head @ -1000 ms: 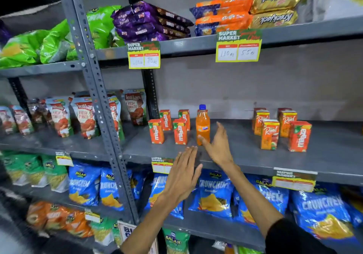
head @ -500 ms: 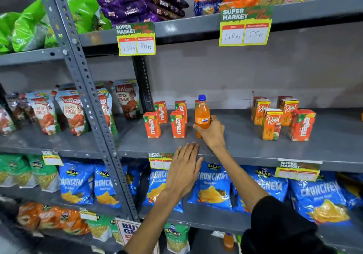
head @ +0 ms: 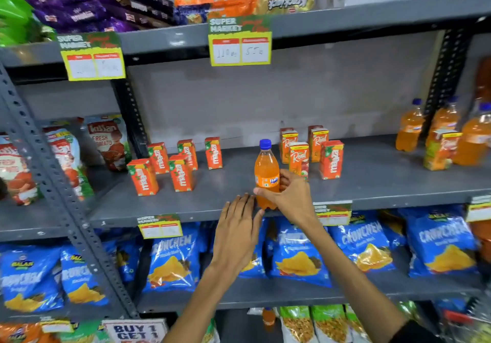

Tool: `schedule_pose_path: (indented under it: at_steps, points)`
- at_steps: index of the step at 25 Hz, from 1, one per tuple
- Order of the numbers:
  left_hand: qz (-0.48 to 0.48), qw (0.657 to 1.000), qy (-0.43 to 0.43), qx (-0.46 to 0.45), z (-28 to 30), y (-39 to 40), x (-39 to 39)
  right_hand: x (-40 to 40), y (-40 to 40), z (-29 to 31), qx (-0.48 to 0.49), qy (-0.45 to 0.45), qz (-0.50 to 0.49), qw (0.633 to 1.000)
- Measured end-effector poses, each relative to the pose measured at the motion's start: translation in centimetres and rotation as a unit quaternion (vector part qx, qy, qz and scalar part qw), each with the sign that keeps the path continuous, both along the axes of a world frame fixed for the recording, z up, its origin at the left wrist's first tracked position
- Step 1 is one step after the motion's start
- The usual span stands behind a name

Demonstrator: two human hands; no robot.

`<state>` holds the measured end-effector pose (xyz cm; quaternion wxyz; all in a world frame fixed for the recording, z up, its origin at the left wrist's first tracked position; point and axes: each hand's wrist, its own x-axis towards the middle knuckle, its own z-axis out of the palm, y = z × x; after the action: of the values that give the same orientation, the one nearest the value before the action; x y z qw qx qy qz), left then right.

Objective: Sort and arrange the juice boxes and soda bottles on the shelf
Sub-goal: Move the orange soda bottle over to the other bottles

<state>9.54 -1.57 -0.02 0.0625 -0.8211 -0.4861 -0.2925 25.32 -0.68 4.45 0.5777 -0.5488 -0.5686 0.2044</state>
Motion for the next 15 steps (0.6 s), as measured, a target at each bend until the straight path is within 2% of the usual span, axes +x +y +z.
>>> schedule_pose_path:
  at_steps: [10,15]
  points:
    - [-0.074,0.996,0.044,0.012,0.7,-3.7,21.0,24.9,-5.8,1.6,-0.014,-0.016,-0.159,0.987]
    - [-0.06,0.996,0.059,-0.009,0.4,-3.9,25.8,31.4,-4.3,2.1,-0.012,0.011,-0.225,0.974]
